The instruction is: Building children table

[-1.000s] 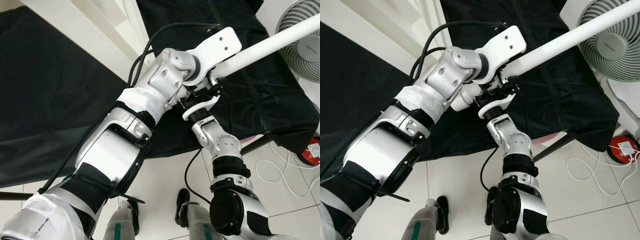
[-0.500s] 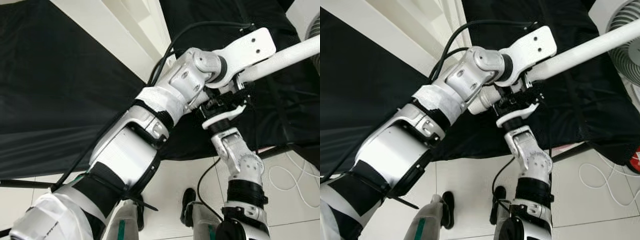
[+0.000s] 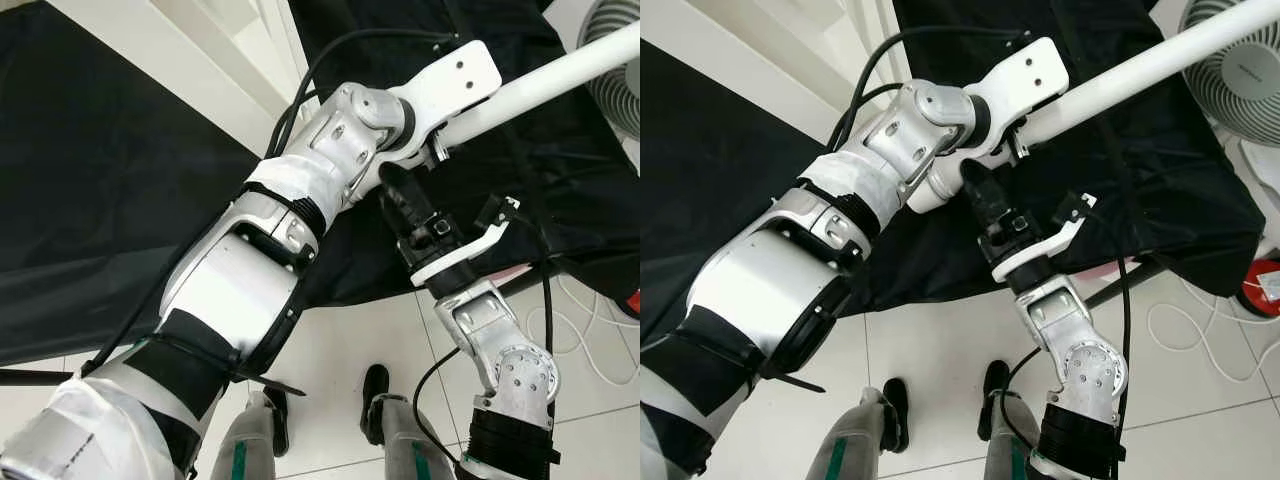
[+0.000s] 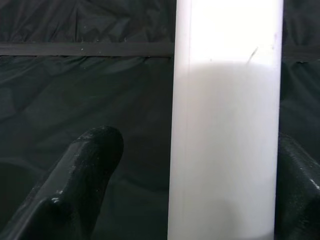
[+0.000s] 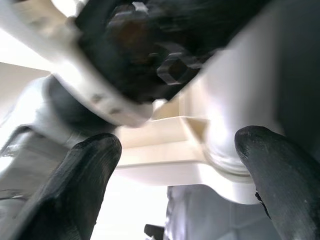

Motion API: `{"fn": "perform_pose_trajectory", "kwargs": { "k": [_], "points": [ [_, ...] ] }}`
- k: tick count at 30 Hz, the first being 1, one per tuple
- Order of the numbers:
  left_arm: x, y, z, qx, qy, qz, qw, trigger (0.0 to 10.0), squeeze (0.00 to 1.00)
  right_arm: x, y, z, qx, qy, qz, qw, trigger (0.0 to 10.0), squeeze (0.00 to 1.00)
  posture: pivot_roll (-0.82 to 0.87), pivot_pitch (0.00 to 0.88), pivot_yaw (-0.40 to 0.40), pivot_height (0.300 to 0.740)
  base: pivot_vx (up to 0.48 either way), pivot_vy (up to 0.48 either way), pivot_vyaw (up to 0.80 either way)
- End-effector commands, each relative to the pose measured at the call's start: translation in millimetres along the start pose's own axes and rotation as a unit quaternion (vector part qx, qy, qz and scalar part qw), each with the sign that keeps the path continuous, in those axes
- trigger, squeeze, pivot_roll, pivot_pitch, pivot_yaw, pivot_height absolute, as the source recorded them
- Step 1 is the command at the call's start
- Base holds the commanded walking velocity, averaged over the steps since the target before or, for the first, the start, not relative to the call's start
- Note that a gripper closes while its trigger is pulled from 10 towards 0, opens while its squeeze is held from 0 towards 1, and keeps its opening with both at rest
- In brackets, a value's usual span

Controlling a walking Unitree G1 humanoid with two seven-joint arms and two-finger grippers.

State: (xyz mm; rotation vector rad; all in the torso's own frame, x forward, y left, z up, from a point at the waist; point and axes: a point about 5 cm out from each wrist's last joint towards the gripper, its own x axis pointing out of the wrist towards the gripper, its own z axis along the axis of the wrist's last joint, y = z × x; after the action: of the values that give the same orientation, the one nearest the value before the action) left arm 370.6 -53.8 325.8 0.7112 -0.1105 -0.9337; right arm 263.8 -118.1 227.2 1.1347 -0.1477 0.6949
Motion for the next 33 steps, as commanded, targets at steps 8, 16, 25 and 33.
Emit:
{"fn": "perform_pose_trajectory", "kwargs": {
  "k": [8,16,25,33],
  "points": [
    [-1.8,15.8,-26.8,-0.007,0.052,0.159,0.986,10.0,0.0,-22.5,30.0,-15.6,0.076,-0.012,0.035,0.996,10.0,0.0,0.02,0.33,0.139,0.74,0.0,0.0,0.0],
    [3.3,2.6,-28.7,-0.019,0.039,0.108,0.993,10.0,1.0,-28.0,33.9,-18.2,0.069,0.001,0.044,0.997,10.0,0.0,0.01,0.321,0.14,0.74,0.0,0.0,0.0],
    [4.7,-1.8,-25.1,-0.007,0.028,0.083,0.996,10.0,1.0,-41.5,32.1,-22.1,0.063,0.051,0.057,0.995,10.0,0.0,0.02,0.317,0.136,0.74,0.0,0.0,0.0],
    [6.8,-17.1,-18.9,0.016,0.008,0.02,1.0,10.0,1.0,-50.2,26.7,-20.0,0.035,0.091,0.086,0.992,10.0,0.0,0.02,0.31,0.14,0.74,0.0,0.0,0.0]
  ]
}}
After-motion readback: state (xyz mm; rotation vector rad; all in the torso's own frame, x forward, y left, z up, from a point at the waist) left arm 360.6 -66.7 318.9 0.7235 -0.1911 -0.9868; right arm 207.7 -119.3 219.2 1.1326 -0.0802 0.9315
